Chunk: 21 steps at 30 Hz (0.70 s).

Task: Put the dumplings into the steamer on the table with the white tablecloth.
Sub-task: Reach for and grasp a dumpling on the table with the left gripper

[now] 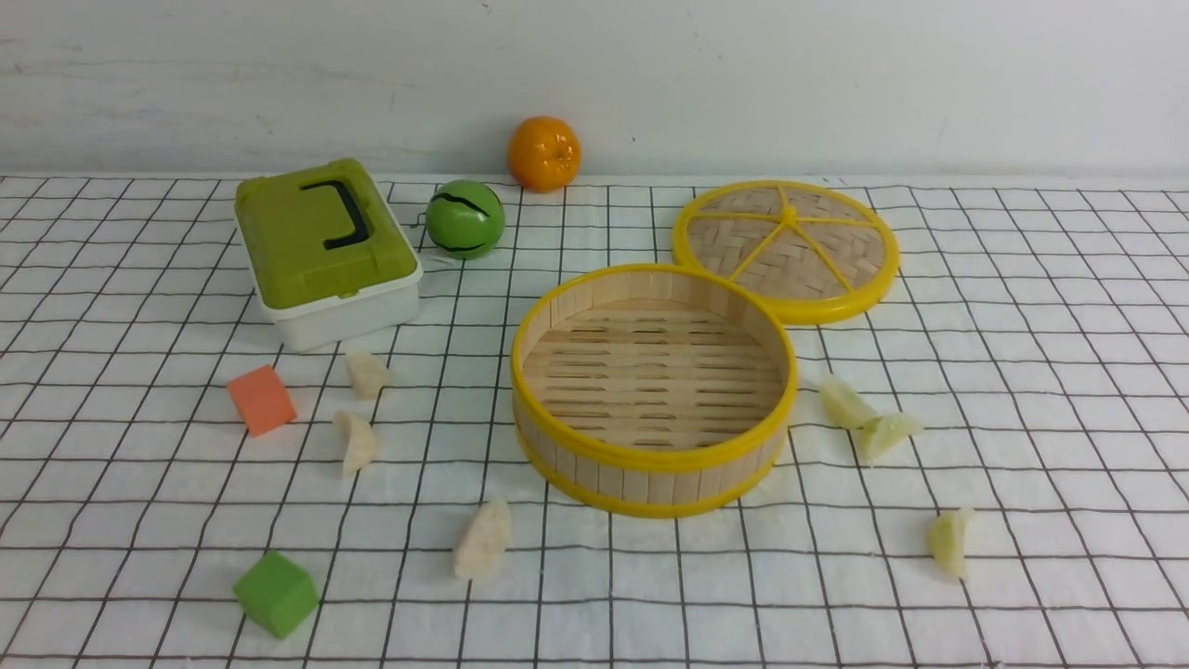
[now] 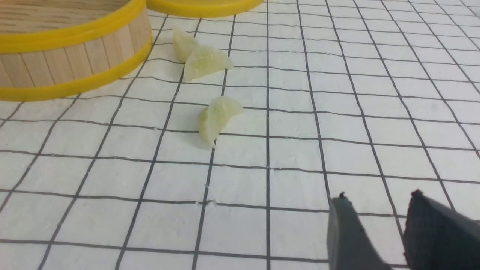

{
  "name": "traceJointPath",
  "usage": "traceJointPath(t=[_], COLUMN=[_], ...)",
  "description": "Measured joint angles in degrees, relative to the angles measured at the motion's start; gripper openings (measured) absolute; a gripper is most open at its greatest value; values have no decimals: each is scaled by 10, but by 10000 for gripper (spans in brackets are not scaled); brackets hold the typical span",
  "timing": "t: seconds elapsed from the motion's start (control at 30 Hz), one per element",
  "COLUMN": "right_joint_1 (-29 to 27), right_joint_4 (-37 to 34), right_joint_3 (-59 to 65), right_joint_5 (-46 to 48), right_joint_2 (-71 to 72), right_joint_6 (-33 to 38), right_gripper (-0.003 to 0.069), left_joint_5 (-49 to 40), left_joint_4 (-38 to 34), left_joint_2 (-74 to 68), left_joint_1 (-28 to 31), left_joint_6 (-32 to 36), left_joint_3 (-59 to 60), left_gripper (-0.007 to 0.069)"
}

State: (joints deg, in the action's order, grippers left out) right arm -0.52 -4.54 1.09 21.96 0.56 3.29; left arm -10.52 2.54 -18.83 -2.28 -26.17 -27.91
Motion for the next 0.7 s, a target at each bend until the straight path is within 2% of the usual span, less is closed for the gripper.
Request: traceJointPath(t=[0.13,0.27,0.57,0.7], right_joint_1=[0,0,0,0], right_joint_4=[0,0,0,5], right_joint_3=[0,0,0,0], right_joint_5=[0,0,0,-7], right_joint_2=[0,0,0,0], right_joint_6=[0,0,0,0], right_gripper=[239,239,239,239], left_joint_5=[-86,-109,-130,-184], left_joint_4=[-9,-47,-83,-132], left_joint_2=[-85,-134,-201,-281], left_joint_1=[0,0,0,0], left_joint_6=[41,56,60,99], left_joint_3=[-44,-53,-67,-110], left_gripper=[-13,-13,-13,-13])
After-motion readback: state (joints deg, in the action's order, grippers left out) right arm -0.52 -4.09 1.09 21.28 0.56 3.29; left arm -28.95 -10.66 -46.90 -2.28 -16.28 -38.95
